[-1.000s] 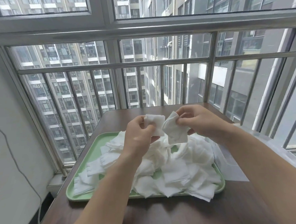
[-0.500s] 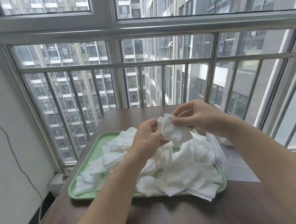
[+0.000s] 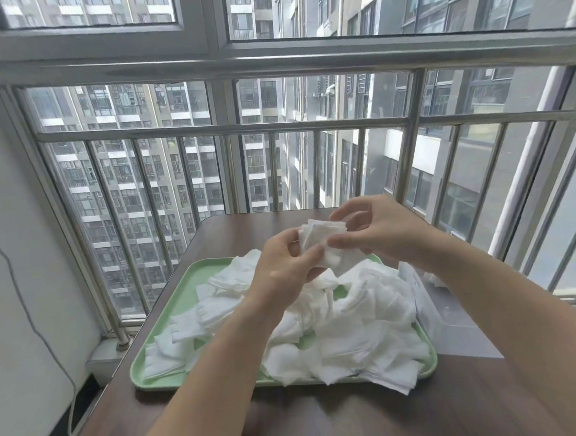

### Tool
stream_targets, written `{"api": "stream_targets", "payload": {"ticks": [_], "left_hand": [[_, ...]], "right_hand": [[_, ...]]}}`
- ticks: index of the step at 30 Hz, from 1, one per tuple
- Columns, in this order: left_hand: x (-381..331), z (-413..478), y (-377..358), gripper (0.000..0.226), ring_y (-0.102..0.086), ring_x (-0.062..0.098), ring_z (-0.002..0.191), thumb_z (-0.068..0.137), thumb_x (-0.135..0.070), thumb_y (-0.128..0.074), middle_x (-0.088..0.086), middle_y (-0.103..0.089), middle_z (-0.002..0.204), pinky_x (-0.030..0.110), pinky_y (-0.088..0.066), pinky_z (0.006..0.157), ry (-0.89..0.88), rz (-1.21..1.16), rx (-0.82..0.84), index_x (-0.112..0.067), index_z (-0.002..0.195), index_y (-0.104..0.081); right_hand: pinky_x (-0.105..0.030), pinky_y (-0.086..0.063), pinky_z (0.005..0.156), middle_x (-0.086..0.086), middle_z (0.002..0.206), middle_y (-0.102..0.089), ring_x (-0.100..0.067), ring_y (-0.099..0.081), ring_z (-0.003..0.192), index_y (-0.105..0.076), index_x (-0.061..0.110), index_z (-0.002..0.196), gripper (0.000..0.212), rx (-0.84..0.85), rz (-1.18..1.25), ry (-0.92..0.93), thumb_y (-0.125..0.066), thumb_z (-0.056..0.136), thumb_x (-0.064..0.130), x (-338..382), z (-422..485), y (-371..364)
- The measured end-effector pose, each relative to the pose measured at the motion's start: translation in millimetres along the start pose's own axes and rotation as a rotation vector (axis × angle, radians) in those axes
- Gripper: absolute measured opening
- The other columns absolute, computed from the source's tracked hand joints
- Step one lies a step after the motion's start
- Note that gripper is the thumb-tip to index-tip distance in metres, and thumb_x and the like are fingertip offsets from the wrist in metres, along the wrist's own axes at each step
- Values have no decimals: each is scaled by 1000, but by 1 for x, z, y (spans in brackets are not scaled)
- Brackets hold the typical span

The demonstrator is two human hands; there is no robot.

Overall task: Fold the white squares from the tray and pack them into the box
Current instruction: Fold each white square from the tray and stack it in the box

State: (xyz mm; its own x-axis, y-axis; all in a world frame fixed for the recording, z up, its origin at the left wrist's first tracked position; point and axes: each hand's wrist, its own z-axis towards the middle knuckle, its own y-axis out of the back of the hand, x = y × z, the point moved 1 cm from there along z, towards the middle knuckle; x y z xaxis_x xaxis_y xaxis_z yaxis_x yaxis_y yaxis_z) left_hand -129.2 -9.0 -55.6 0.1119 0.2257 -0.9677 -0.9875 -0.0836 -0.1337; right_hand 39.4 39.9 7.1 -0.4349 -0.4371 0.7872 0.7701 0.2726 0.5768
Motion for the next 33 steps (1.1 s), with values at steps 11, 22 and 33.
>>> {"api": "stream_targets", "payload": {"ticks": [11, 22, 33], "left_hand": [[-3, 4, 7, 23, -74, 26, 100, 95, 1, -61, 16, -76, 105, 32, -59, 84, 33, -152, -43, -1, 117, -65], [-2, -1, -1, 18, -74, 22, 93, 93, -6, -66, 12, -75, 104, 30, -59, 76, 36, -85, -32, -6, 111, -69], [-5, -3, -4, 28, -73, 23, 101, 88, -5, -65, 10, -76, 107, 30, -57, 82, 9, -1, 136, -8, 116, -69]], "right_hand": [[-33, -60, 83, -13, 109, -71, -27, -70, 102, -66, 13, 117, 32, 23, 130, -142, -72, 87, 2, -16, -13, 24], [-24, -53, 65, -18, 92, -75, -17, -65, 72, -71, 1, 102, 16, 108, 285, -82, -74, 87, 6, -3, -16, 0], [-25, -46, 60, -8, 77, -74, -12, -62, 65, -72, 6, 96, 13, 52, 112, -134, -77, 86, 13, -5, -4, -4]]}}
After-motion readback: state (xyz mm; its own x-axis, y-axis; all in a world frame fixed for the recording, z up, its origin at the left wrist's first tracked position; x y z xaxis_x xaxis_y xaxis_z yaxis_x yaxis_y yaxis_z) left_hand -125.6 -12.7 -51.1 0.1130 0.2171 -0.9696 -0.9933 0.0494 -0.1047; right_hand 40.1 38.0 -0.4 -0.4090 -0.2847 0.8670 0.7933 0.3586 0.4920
